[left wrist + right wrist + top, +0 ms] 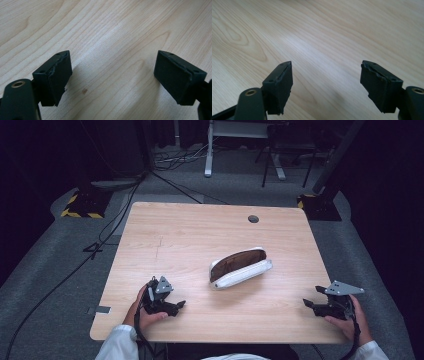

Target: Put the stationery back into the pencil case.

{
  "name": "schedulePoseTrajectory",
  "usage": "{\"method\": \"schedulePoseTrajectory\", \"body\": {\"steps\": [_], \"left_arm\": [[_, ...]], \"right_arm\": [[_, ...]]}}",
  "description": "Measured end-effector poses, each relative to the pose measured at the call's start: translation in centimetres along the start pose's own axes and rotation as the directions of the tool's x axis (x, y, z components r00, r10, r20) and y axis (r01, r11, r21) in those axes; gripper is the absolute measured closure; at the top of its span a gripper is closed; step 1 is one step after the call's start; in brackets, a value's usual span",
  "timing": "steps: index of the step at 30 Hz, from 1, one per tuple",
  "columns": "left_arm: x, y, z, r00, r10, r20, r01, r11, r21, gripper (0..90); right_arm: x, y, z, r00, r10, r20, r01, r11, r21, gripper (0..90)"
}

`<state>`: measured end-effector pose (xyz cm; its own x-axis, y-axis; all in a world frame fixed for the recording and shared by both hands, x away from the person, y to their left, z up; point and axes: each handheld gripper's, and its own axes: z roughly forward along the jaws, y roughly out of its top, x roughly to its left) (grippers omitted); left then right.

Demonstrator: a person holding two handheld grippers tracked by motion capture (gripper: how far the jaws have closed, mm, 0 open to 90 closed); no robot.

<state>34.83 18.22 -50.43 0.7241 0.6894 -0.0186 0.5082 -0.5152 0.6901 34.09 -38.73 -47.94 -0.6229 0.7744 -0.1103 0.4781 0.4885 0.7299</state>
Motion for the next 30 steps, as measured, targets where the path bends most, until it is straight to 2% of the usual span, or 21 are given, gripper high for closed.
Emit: {"method": "schedulePoseTrajectory", "body": {"steps": [2,10,13,25,30], "left_arm": [[0.0,0.0,0.0,1.0,0.0,0.0,0.0,1.0,0.0,15.4],[0.0,0.0,0.0,1.0,-0.001,0.001,0.001,1.0,0.0,15.3],[0.0,0.0,0.0,1.0,-0.001,0.0,0.001,1.0,-0.001,15.3],[0.0,0.0,0.0,1.0,-0.001,0.0,0.001,1.0,-0.001,15.3],[0.0,0.0,0.0,1.0,-0.002,0.001,0.002,1.0,0.002,15.1]], "right_arm": [[-0.1,-0.3,0.0,1.0,0.008,0.001,-0.008,1.0,0.004,26.9],[-1.0,-3.1,-0.3,0.9961,0.088,0.007,-0.088,0.996,0.012,25.3],[-1.3,-3.8,-0.3,0.9906,0.136,-0.017,-0.136,0.991,-0.008,24.9],[-1.4,-3.8,-0.2,0.9888,0.149,0.001,-0.149,0.989,-0.013,24.4],[-1.3,-3.8,-0.3,0.9852,0.17,0.022,-0.17,0.985,-0.012,24.5]]}}
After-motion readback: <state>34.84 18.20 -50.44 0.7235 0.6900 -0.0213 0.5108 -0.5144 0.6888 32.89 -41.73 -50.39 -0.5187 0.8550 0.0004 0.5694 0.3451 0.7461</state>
